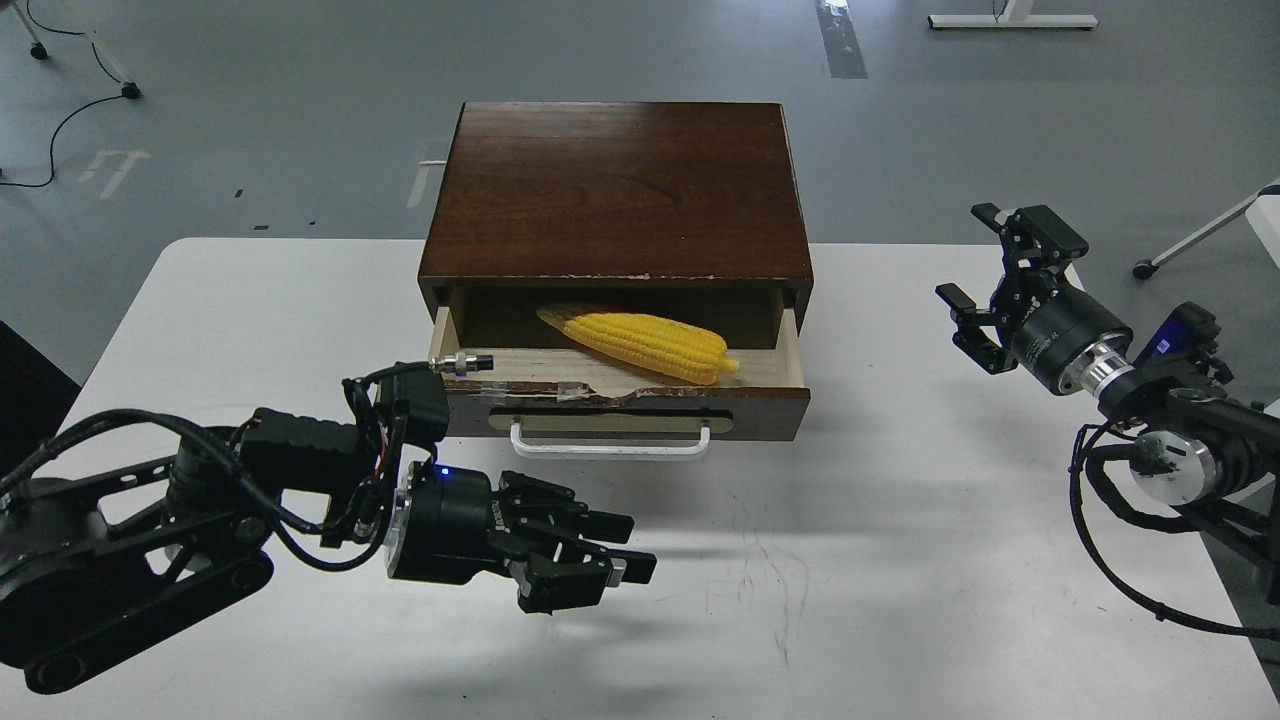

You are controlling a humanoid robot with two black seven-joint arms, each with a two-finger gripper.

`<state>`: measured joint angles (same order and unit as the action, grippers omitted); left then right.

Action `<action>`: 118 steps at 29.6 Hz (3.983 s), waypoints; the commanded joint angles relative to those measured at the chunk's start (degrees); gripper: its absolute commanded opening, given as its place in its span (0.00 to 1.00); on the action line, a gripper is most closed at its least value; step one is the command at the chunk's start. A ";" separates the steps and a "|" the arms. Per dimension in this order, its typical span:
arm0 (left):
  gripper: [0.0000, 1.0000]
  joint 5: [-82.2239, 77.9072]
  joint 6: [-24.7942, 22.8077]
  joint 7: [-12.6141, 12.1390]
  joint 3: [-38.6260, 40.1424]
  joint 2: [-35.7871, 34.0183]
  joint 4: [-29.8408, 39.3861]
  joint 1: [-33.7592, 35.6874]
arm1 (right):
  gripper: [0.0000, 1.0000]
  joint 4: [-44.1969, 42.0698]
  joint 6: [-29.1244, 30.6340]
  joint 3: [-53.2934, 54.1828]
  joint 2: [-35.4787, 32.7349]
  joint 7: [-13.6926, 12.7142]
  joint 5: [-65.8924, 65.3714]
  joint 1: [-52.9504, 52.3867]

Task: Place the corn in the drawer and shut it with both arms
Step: 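Bring the left gripper down in front of the drawer handle, then position the left gripper fingers against the drawer front near the handle, then push the drawer into the wooden box with the left gripper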

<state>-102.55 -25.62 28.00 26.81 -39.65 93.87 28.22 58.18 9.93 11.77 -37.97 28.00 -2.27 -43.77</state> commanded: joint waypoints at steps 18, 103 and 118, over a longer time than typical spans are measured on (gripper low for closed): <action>0.00 17.48 -2.38 0.00 3.86 0.53 -7.47 -2.38 | 0.97 0.09 0.00 0.00 0.01 0.00 -0.28 0.97; 0.00 22.93 -2.38 0.00 8.08 2.56 -22.50 1.22 | 0.97 0.26 -0.08 0.00 0.01 0.00 -0.55 3.34; 0.00 23.01 -2.38 0.00 7.38 2.64 -22.85 2.19 | 0.97 0.35 -0.08 0.09 0.01 0.00 -0.55 3.51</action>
<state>-79.53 -28.00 28.00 34.34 -36.97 70.83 30.27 58.54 9.85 11.82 -37.97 28.00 -2.81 -40.26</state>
